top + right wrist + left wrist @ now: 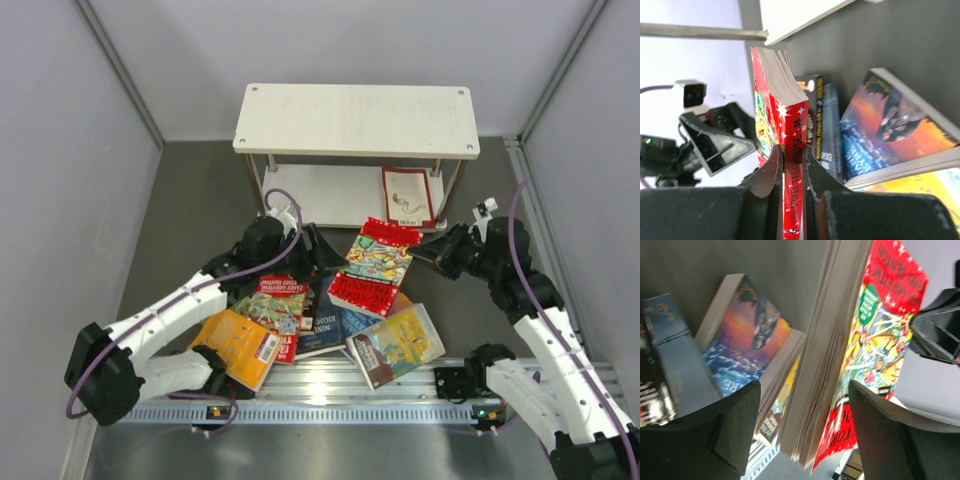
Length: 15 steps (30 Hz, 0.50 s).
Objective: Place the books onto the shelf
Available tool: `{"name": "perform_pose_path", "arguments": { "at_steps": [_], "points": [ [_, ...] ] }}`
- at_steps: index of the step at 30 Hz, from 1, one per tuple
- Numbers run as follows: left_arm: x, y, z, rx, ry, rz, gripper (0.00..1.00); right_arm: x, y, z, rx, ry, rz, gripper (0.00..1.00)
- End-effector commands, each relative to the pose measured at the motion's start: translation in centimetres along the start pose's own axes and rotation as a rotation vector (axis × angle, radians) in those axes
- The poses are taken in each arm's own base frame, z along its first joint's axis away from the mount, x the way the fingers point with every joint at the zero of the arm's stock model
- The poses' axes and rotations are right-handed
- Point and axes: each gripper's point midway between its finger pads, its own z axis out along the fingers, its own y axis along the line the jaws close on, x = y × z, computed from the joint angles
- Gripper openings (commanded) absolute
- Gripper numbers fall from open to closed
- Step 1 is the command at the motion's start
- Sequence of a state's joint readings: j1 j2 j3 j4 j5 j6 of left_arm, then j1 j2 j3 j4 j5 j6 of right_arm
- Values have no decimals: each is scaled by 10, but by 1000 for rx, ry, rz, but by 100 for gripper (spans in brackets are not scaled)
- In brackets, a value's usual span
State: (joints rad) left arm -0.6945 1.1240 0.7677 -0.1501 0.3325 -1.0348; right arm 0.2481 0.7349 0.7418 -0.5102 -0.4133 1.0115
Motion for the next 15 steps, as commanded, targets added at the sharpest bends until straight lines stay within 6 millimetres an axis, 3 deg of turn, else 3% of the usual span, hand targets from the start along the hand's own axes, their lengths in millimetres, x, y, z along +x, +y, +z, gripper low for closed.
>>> {"name": "perform_pose_path", "arguments": {
  "at_steps": [1, 7, 13, 14, 15],
  "points": [
    [-7, -35, 2, 167, -15, 21, 76, -3, 52, -17, -185, 8, -13, 0],
    [5, -38, 2, 250, 32, -30, 75, -3, 71, -19, -353, -8, 52, 0],
    [13, -34, -4, 262, 43, -59, 72, -4, 75, -17, -452, -22, 127, 0],
    [13, -36, -7, 272, 37, -61, 70, -4, 74, -17, -453, -21, 137, 0],
    [14, -35, -7, 271, 40, -69, 60, -4, 70, -14, -445, -26, 143, 0]
  ]
}}
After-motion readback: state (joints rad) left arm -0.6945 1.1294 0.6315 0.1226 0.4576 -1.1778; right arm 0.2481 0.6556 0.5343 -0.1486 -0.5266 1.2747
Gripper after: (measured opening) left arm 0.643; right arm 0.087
